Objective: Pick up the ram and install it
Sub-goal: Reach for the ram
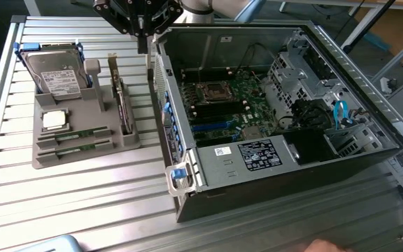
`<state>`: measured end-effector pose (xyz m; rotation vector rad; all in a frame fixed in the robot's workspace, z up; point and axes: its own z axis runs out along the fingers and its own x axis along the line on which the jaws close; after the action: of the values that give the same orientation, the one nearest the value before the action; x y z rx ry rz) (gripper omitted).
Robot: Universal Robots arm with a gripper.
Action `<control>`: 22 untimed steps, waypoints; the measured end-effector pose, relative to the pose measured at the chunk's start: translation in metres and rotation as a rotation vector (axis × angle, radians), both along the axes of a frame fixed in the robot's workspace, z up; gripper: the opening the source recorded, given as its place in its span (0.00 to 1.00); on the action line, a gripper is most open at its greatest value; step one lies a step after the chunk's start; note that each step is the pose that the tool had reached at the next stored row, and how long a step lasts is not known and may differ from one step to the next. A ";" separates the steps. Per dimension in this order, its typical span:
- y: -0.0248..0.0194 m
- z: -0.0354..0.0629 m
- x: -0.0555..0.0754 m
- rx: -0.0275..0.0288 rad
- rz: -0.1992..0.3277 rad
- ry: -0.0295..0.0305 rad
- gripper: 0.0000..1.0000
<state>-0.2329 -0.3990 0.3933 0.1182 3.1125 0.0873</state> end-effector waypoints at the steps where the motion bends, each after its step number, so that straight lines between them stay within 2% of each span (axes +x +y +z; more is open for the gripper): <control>1: 0.0000 0.0000 -0.001 0.0000 0.000 0.0000 0.11; 7: 0.0000 0.0000 -0.010 0.0000 0.000 0.0000 0.11; 22: 0.0000 0.0000 -0.041 0.0000 0.000 0.0000 0.11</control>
<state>-0.2741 -0.3990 0.3933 0.1183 3.1124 0.0873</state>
